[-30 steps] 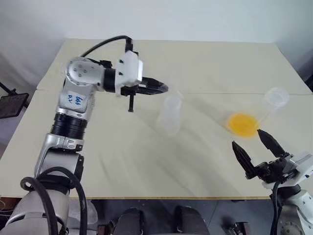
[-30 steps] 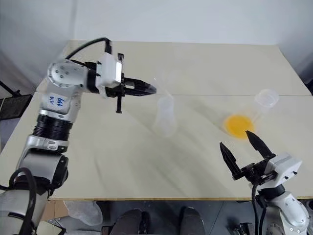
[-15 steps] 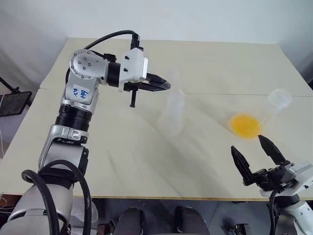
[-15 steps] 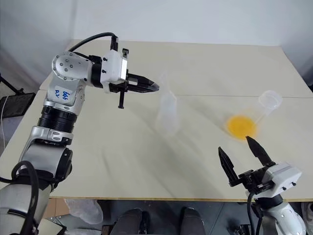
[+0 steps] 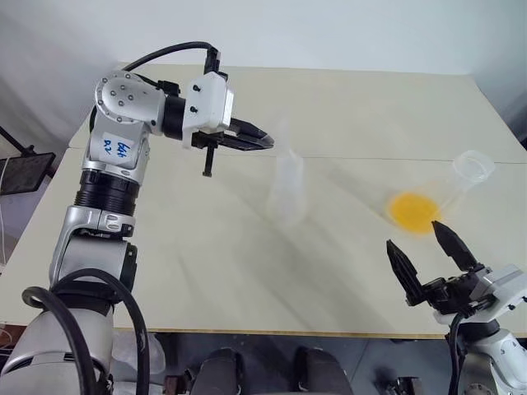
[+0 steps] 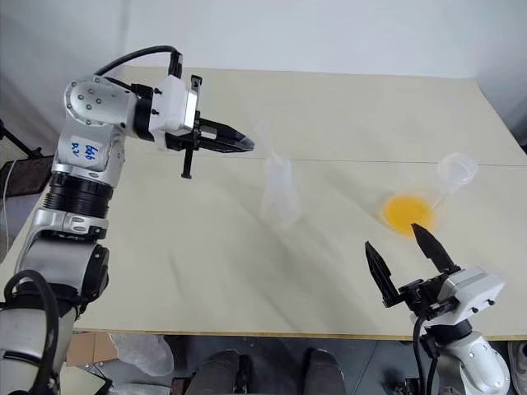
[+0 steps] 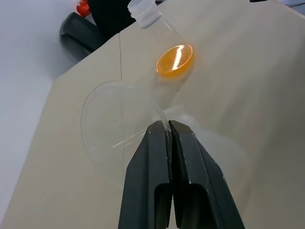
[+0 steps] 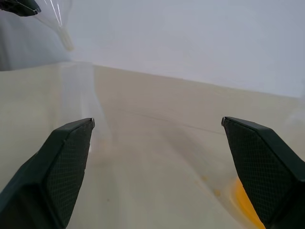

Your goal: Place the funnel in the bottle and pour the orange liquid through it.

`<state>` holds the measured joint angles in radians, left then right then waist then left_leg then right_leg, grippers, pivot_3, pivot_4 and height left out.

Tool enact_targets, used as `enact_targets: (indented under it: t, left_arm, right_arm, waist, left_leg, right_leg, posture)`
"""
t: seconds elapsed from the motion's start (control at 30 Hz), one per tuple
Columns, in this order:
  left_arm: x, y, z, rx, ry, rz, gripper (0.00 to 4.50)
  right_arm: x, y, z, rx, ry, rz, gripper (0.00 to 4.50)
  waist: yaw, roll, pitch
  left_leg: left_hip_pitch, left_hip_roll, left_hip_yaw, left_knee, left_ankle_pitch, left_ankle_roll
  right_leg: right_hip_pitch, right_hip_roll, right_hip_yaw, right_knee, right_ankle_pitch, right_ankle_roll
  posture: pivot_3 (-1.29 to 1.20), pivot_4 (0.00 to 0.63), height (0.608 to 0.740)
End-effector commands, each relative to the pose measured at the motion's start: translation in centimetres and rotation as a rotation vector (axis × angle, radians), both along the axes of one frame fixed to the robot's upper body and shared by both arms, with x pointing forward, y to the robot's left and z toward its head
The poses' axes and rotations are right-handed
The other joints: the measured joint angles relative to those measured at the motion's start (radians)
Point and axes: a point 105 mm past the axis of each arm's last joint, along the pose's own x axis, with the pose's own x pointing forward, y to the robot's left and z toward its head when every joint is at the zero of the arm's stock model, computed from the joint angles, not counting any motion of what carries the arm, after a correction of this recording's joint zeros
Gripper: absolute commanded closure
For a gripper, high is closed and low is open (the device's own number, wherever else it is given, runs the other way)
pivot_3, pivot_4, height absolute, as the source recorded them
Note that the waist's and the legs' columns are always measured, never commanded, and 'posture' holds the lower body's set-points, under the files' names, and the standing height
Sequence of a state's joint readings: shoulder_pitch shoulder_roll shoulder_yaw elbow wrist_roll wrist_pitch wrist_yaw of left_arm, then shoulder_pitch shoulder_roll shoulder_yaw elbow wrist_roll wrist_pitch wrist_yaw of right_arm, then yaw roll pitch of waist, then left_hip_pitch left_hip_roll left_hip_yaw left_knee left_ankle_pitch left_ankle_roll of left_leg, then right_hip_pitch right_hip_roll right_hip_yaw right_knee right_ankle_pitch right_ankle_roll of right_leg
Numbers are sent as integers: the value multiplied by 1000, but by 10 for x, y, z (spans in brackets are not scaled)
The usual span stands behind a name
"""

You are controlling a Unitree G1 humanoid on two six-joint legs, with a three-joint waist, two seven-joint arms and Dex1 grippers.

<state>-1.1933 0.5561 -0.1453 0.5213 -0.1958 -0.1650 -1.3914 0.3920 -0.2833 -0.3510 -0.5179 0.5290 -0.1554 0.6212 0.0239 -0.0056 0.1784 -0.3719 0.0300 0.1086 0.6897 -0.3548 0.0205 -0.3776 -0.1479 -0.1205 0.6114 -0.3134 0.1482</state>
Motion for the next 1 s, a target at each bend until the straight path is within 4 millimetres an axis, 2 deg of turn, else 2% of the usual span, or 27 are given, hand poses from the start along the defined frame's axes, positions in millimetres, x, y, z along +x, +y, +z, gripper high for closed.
enact_targets:
  t: [0.03, 0.33, 0.5, 0.7, 0.8, 1.0]
  left_arm:
    - [-2, 2, 7, 36, -58, 8, 4460]
    - [3, -13, -5, 58, -54, 6, 4460]
    - [6, -13, -15, 133, -82, 9, 4460]
    - [-1, -29, -14, 107, -45, -73, 4460]
    - [-4, -31, -14, 99, -30, -99, 3864]
    - [-4, -29, -14, 52, -2, -100, 2059]
  right_arm:
    - [0, 2, 6, -11, -25, 14, 0]
    - [1, 5, 4, -5, -26, 25, 0]
    - [3, 7, 5, -3, -28, 30, 0]
    - [4, 9, 5, 0, -35, 32, 0]
    - [4, 10, 6, 0, -41, 32, 0]
    - [6, 9, 8, 1, -50, 27, 0]
  waist:
    - [-1, 0, 0]
    - [1, 0, 0]
    - [-1, 0, 0]
    - [2, 0, 0]
    - [1, 0, 0]
    - [-1, 0, 0]
  left_leg:
    - [0, 0, 0, 0, 0, 0]
    - [0, 0, 0, 0, 0, 0]
    - [0, 0, 0, 0, 0, 0]
    - [0, 0, 0, 1, 0, 0]
    - [0, 0, 0, 1, 0, 0]
    - [0, 0, 0, 1, 0, 0]
  right_leg:
    - [0, 0, 0, 0, 0, 0]
    - [0, 0, 0, 0, 0, 0]
    - [0, 0, 0, 0, 0, 0]
    - [0, 0, 0, 1, 0, 0]
    - [0, 0, 0, 1, 0, 0]
    - [0, 0, 0, 1, 0, 0]
  posture:
    - [0, 150, 740]
    - [0, 150, 740]
    - [0, 150, 740]
    - [0, 150, 740]
    - [0, 150, 740]
    - [0, 150, 740]
